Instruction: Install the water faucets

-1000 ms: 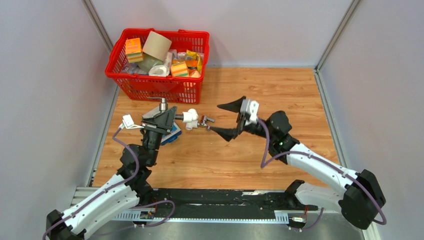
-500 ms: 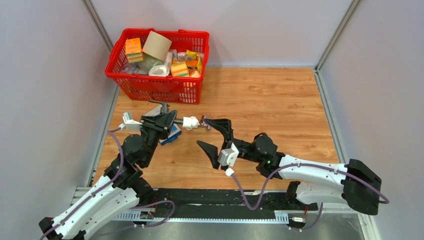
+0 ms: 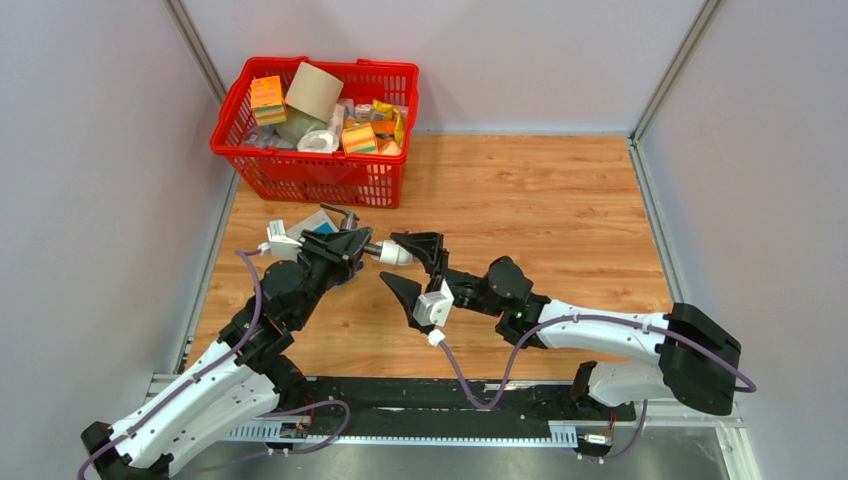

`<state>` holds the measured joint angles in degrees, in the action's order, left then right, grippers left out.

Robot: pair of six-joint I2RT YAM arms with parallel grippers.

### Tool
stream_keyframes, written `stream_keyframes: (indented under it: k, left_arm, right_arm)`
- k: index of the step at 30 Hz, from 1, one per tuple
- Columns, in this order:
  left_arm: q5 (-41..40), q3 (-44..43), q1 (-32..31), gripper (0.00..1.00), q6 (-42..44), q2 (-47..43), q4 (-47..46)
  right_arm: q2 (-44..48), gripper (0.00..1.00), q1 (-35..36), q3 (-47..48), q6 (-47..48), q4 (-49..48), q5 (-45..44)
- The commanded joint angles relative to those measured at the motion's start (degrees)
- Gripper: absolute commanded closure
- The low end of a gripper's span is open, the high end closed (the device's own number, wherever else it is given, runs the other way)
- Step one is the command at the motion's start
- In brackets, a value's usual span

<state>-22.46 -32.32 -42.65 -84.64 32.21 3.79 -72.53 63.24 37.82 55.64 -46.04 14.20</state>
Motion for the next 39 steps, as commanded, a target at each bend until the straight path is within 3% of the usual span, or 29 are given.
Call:
stream_keyframes:
  k: [1,15,19,23,27,31,35,39]
  left_arm:
    - [3.3,-3.1,0.0,1.00,-2.2,0.4,-5.5]
    - [4.6,-3.2,0.0,1.00,-0.9,0.3,-7.5]
    - [4.8,-3.2,0.0,1.00,0.1,0.2,-7.9]
    - [5.1,-2.2,0.0,1.00,1.2,0.0,-10.0]
    - [6.2,-0.6,0.0,1.00,7.6,0.0,-15.9]
    - [6.9,4.4,0.0,1.00,14.9,-1.2,-29.0]
    - [10.8,7.6,0.0,1.00,31.1,-2.1,-40.9]
    - [18.9,10.5,0.0,1.00,47.9,-2.3,-51.6]
  right_arm:
    - [-1.3,0.19,-0.3,2.4,-0.1,1.0,1.3]
    - [-2.7,0.30,-1.6,3.1,-1.7,4.0,-0.3]
    - [-3.1,0.40,-1.7,3.1,-2.5,3.1,-0.6]
    - [-3.1,0.62,-2.1,3.5,-5.6,3.0,-1.0]
    - [-2.3,1.00,-3.7,8.1,-14.4,9.7,3.1]
    - [-0.8,1.00,-6.1,10.5,-24.9,13.6,11.3]
    - [0.0,1.00,-11.7,12.1,-45.0,9.5,24.0]
    - [-0.1,1.00,-15.5,13.5,-60.3,5.1,30.0]
